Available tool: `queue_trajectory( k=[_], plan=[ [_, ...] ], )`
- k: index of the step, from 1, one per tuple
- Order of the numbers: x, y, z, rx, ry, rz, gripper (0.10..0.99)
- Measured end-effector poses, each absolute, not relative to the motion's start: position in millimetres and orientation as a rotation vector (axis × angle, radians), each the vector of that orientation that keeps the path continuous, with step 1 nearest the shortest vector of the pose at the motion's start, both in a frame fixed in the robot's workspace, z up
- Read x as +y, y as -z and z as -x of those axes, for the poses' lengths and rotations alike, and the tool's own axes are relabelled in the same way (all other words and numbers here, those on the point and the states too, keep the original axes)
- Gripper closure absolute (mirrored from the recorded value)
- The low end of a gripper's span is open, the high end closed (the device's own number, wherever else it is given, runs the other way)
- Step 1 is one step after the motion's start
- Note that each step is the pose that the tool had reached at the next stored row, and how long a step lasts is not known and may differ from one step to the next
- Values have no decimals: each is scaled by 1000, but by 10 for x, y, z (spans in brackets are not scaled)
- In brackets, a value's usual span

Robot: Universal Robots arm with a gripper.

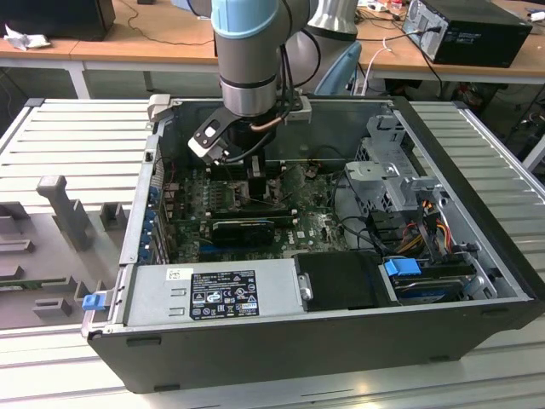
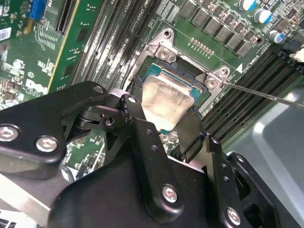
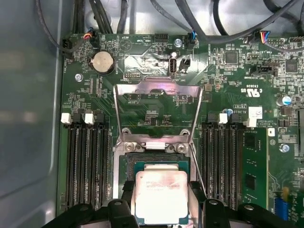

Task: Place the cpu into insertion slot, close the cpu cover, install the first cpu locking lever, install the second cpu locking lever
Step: 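Place the cpu into insertion slot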

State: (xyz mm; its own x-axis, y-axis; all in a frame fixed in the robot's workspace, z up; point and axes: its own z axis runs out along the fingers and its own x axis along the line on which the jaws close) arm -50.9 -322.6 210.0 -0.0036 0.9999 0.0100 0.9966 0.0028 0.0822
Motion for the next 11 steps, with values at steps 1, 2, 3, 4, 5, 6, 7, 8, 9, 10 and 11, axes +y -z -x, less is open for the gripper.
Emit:
queue_trajectory(
  k=[1, 2, 3, 4, 5, 6, 7, 8, 9, 10, 11],
  plan=[
    [-3224, -2089, 509, 2187, -101, -2182, 557],
    [-3220, -2078, 504, 2187, -99, -2183, 557],
    [-3216, -2063, 497, 2189, -96, -2184, 557],
    [-3210, -2051, 496, 2190, -93, -2186, 557],
    [-3204, -2046, 491, 2190, -90, -2189, 557],
    [-3204, -2044, 478, 2189, -88, -2192, 557],
    [-3204, -2043, 469, 2188, -87, -2193, 557],
    [-3204, -2041, 466, 2187, -87, -2194, 557],
    [-3204, -2039, 466, 2186, -87, -2195, 557],
    [-3203, -2036, 465, 2184, -87, -2197, 557],
    [-3202, -2030, 465, 2182, -87, -2199, 557]
  ],
)
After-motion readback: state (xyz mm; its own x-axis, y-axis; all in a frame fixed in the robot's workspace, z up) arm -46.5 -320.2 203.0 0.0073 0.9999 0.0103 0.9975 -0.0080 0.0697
